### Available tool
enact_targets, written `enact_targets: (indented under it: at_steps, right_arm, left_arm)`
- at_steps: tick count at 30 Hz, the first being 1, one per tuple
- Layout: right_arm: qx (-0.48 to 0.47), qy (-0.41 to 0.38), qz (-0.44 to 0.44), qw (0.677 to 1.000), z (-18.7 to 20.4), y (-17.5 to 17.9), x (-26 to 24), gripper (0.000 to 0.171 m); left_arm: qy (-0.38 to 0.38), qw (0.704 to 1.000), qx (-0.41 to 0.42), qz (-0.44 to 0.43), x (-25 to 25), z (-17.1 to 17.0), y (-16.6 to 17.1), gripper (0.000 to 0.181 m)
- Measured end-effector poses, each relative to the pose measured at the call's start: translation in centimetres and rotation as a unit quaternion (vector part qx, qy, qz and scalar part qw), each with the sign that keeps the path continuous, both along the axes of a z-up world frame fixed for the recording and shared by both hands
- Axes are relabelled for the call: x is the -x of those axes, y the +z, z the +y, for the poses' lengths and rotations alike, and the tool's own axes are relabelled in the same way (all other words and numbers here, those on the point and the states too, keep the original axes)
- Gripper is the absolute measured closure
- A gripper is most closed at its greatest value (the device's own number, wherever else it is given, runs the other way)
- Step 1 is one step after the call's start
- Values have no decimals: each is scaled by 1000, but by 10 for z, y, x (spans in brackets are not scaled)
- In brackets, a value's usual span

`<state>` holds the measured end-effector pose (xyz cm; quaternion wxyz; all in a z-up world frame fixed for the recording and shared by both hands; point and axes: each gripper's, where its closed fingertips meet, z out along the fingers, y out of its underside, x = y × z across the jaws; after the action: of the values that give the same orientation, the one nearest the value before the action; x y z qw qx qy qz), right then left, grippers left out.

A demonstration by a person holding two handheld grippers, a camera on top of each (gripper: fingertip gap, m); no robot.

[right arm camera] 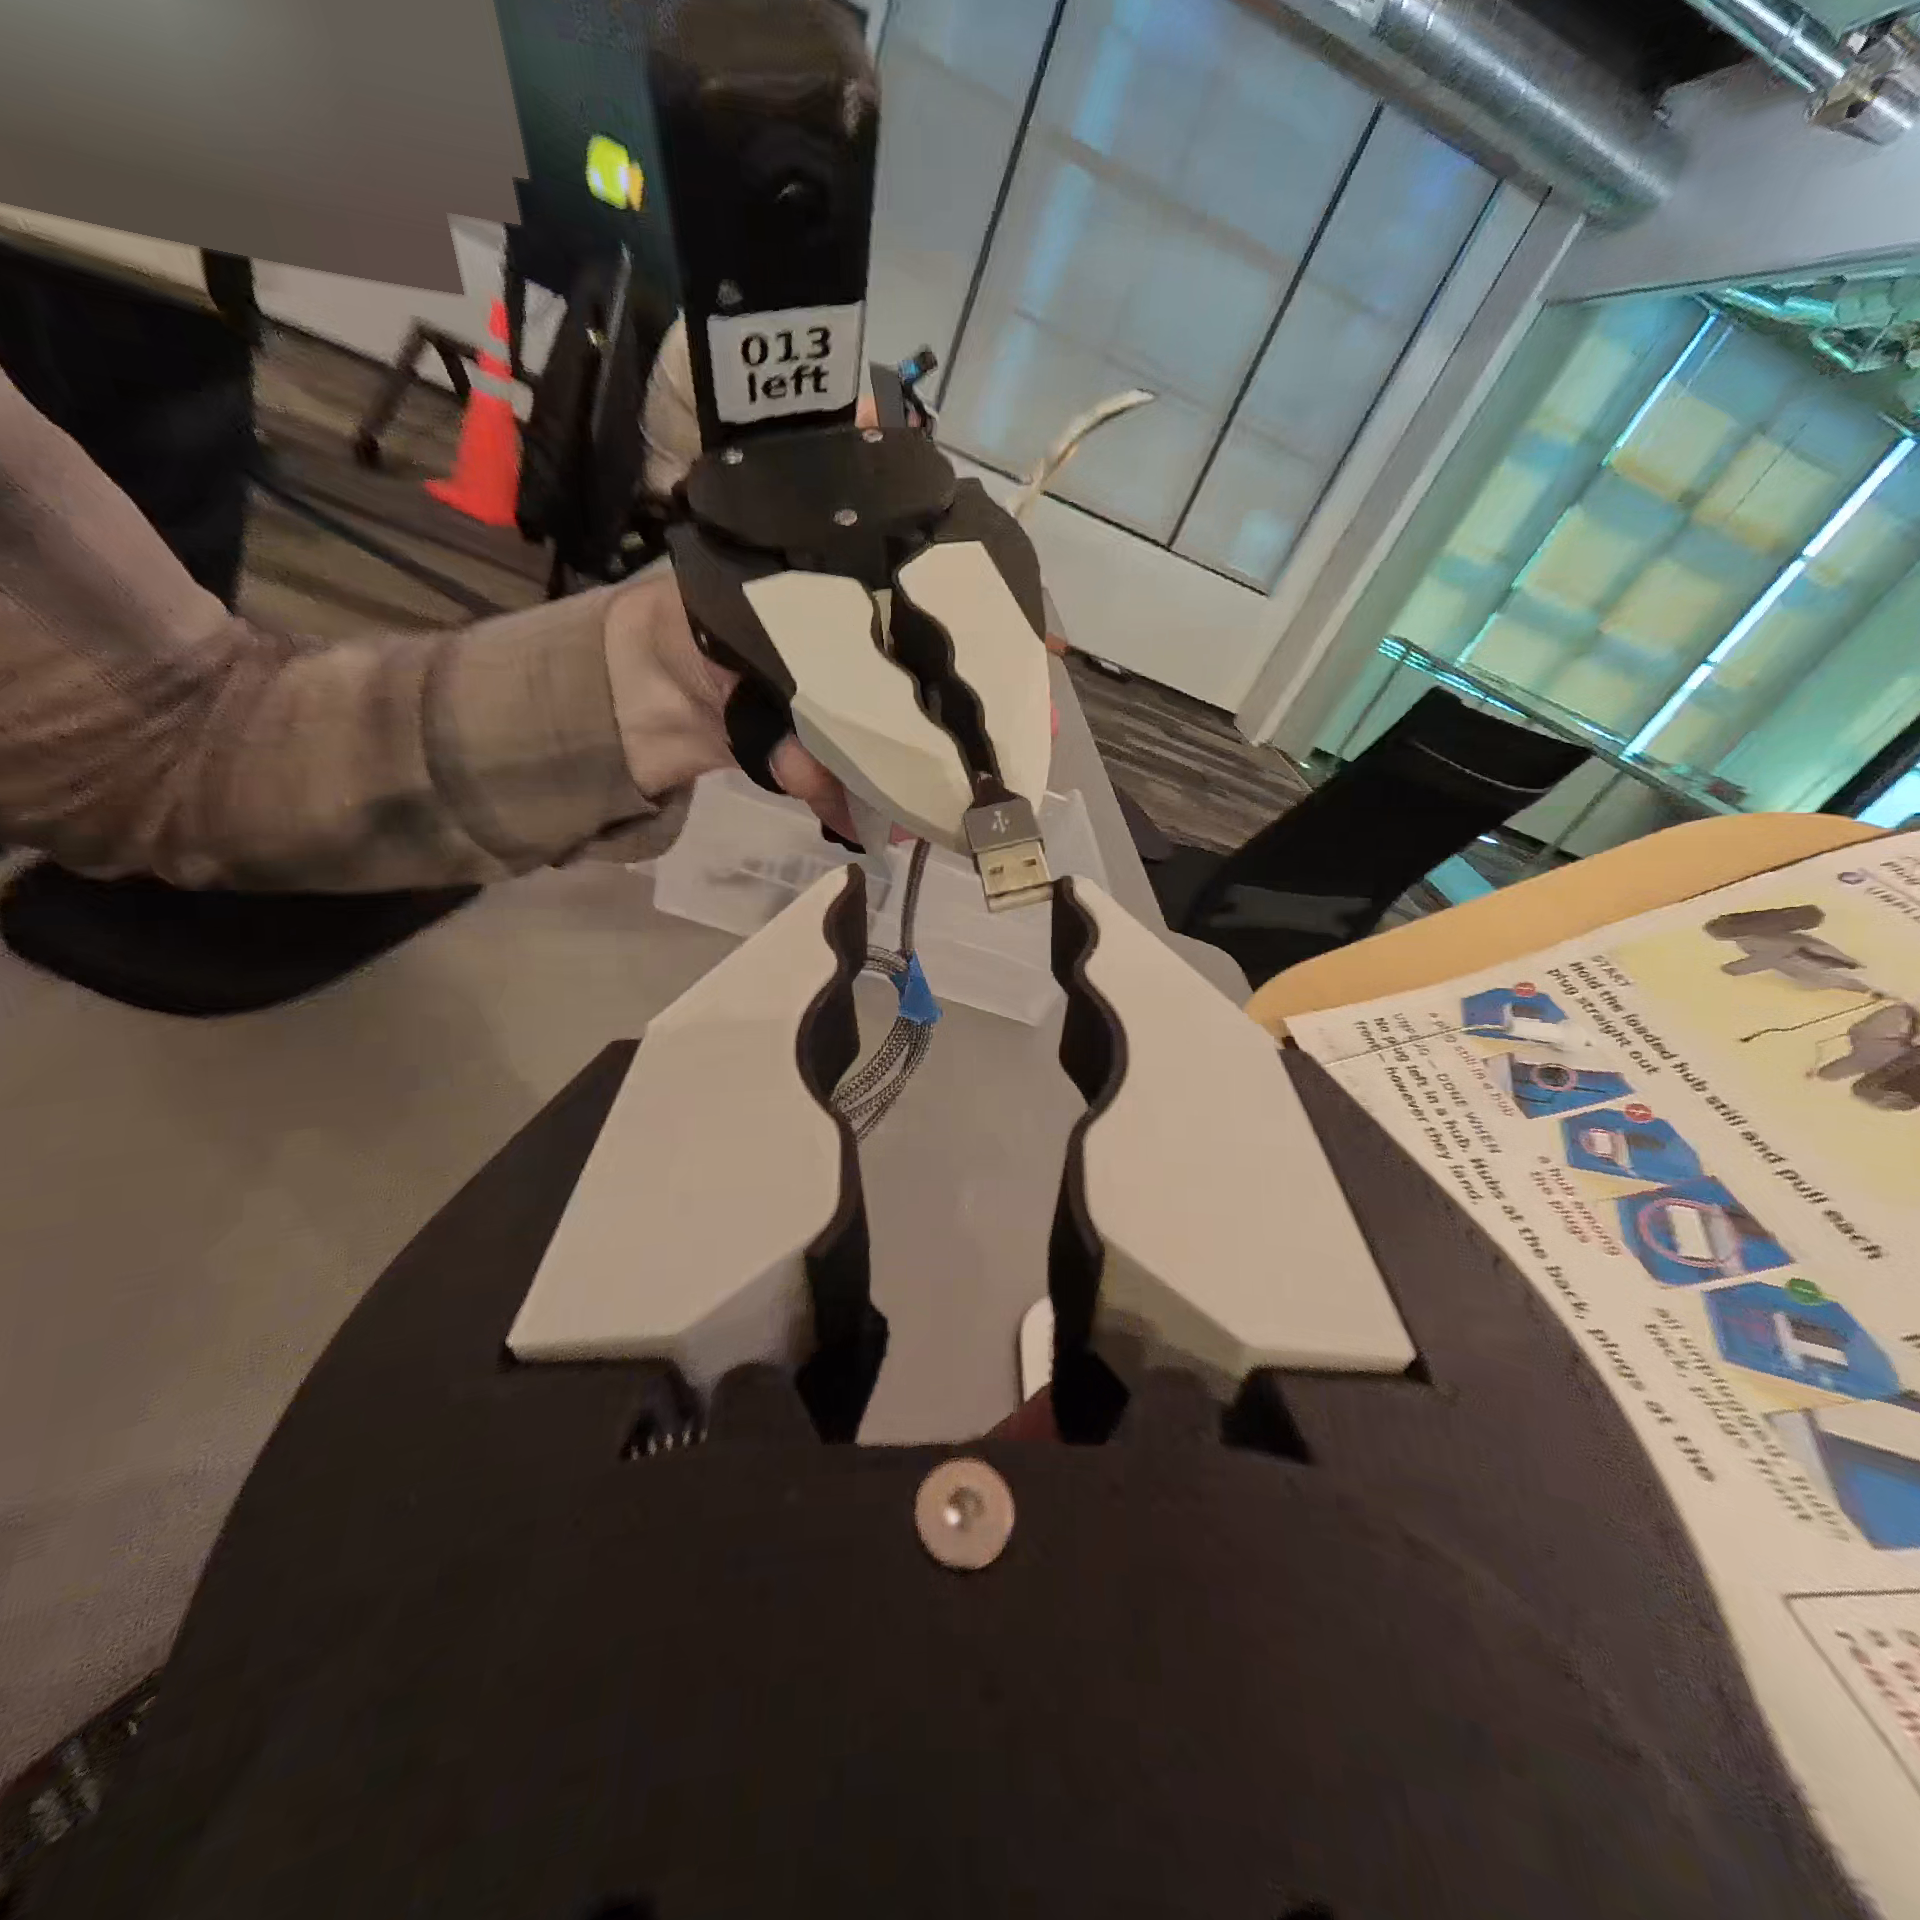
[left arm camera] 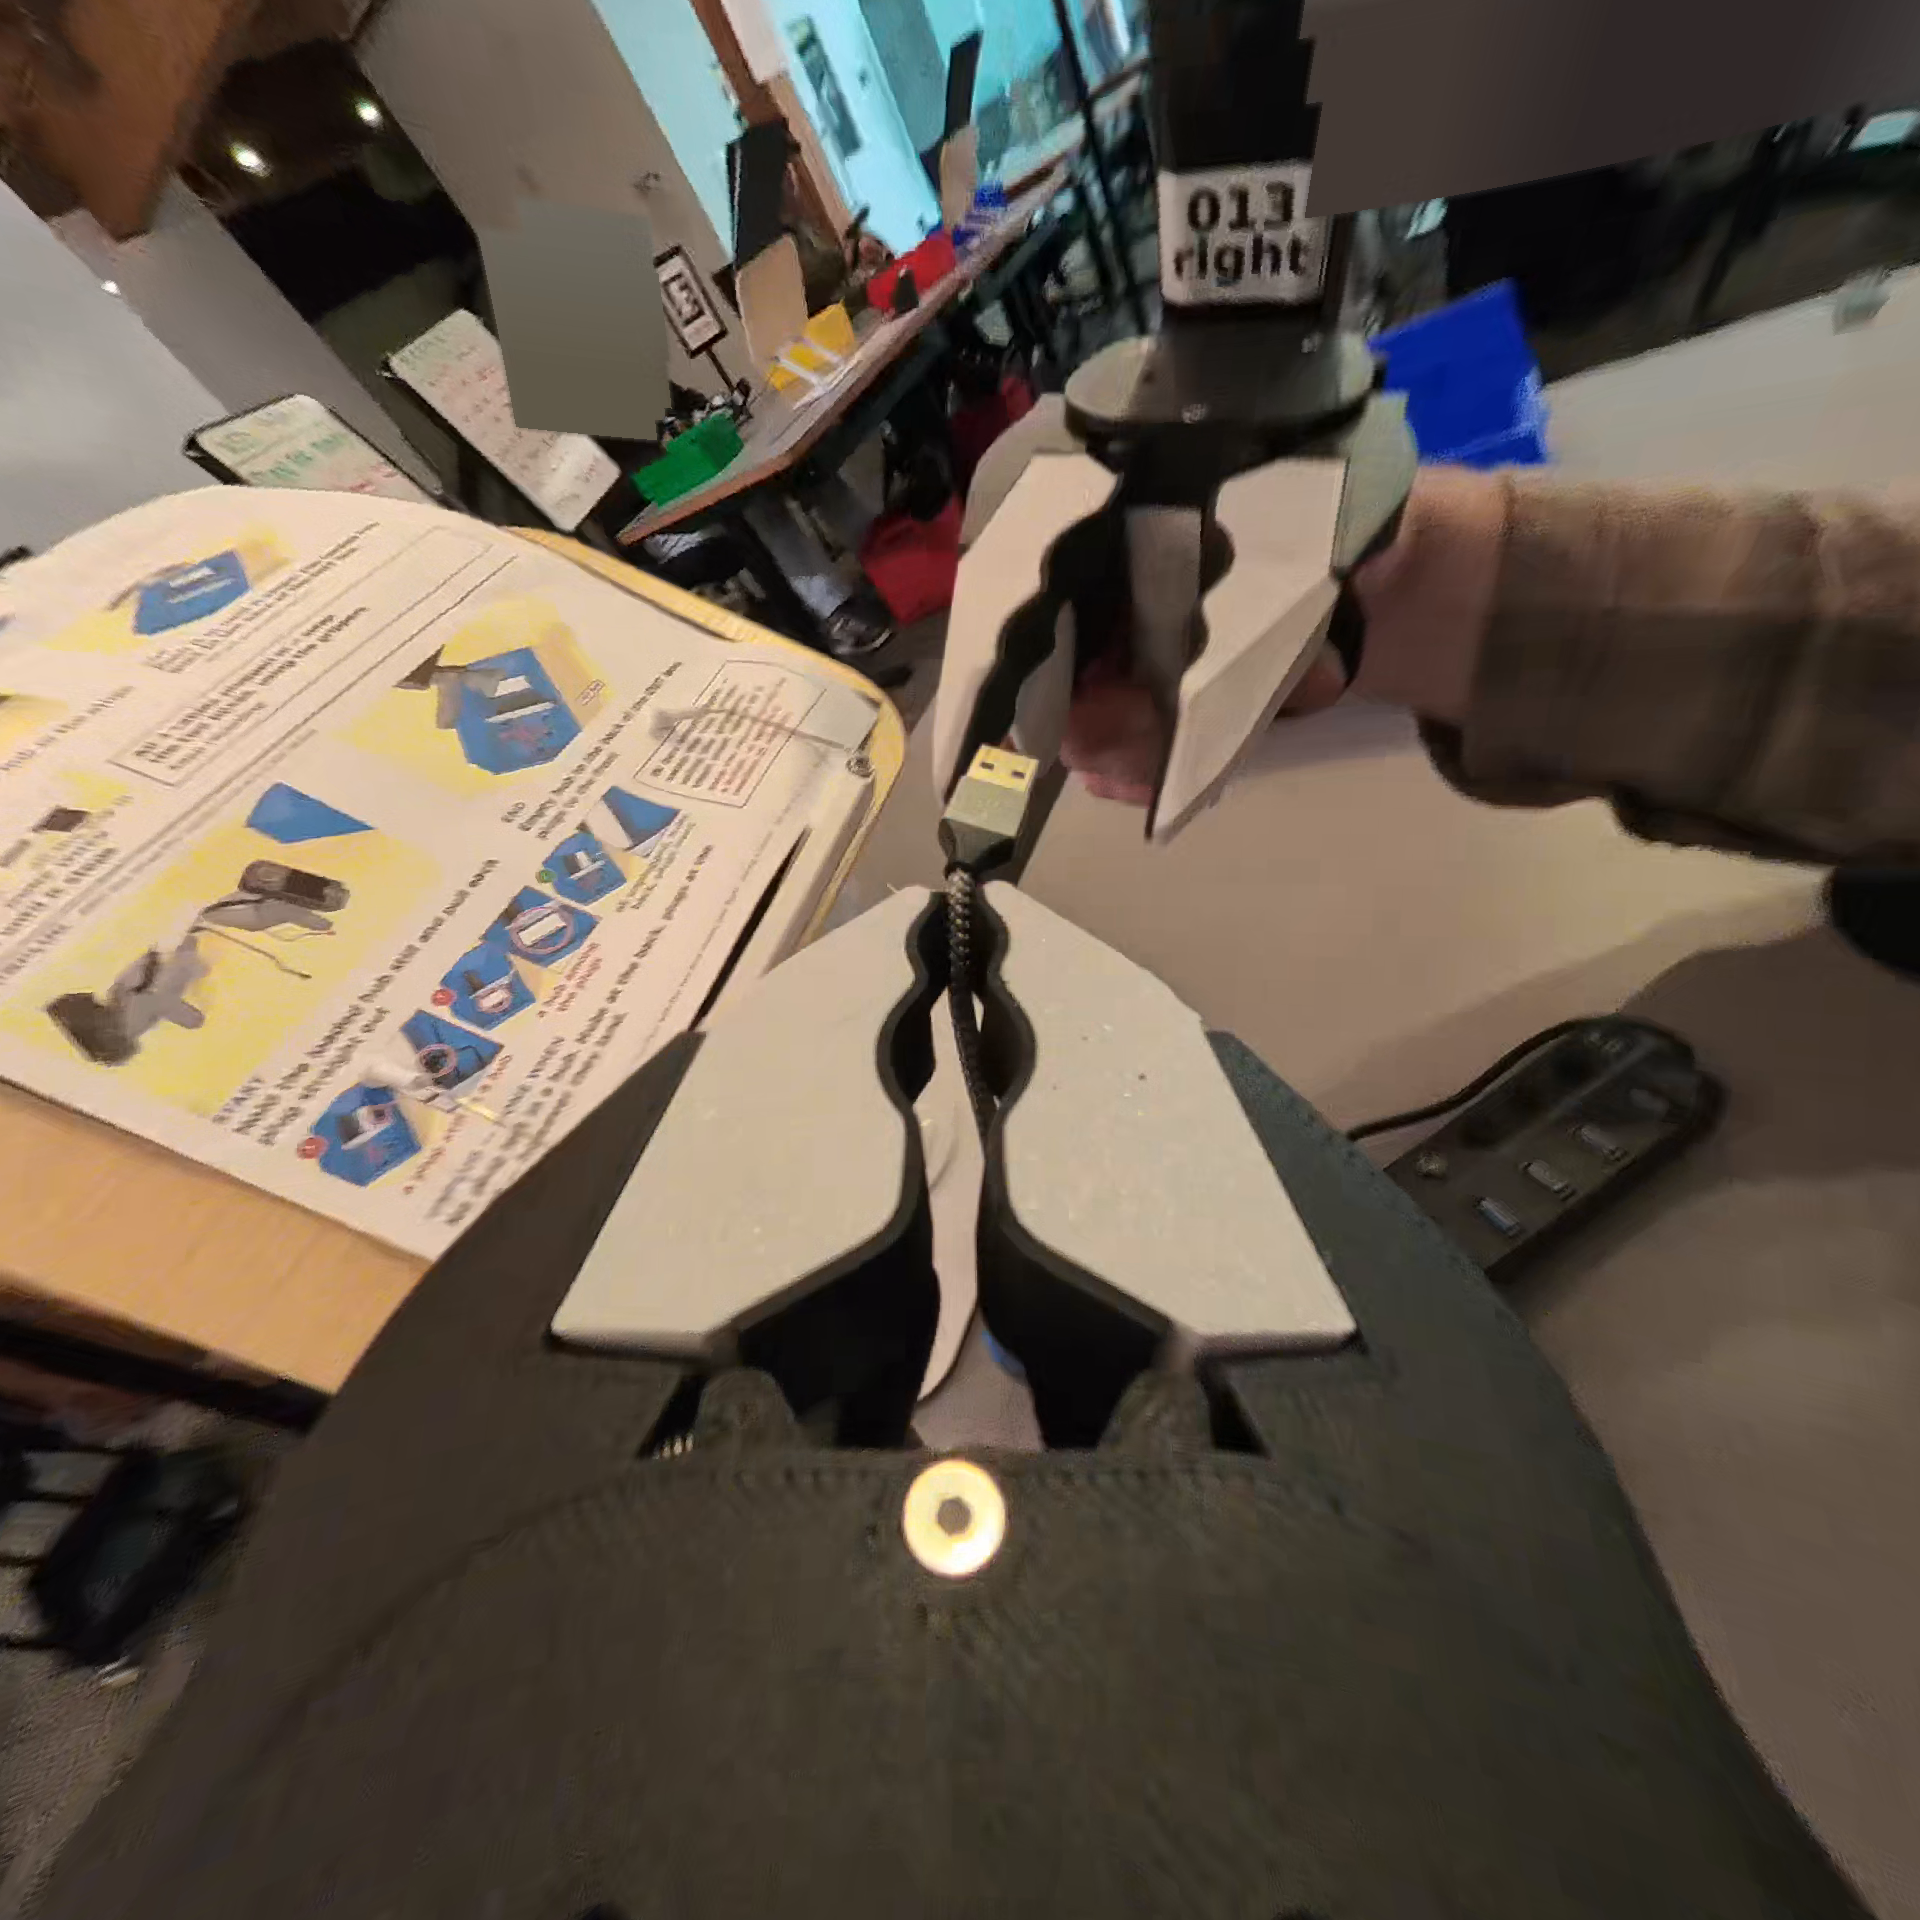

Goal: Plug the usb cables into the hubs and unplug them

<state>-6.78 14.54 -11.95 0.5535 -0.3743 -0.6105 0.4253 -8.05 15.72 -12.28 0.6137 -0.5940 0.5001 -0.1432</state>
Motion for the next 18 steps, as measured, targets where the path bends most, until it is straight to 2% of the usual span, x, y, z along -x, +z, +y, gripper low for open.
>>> enact_targets:
  at_steps: [2,6,11,15,18]
  right_arm:
    - [-20,-23,11,999,4,4,3,144]
    - [-24,-28,27,999,7,7,2,159]
    - [-8,-12,19,1000,6,4,-1,160]
    - [33,26,46,998,1,11,-5,160]
    - [68,56,85,993,0,19,-11,160]
  left_arm:
    - [-1,999,27,-35,-2,3,2,179]
    - [-20,997,51,-49,-8,3,-3,179]
    - [-36,996,62,-60,-11,2,-6,179]
    - [-56,994,48,-77,-14,-5,1,177]
    - [-86,989,26,-115,-16,-16,17,153]
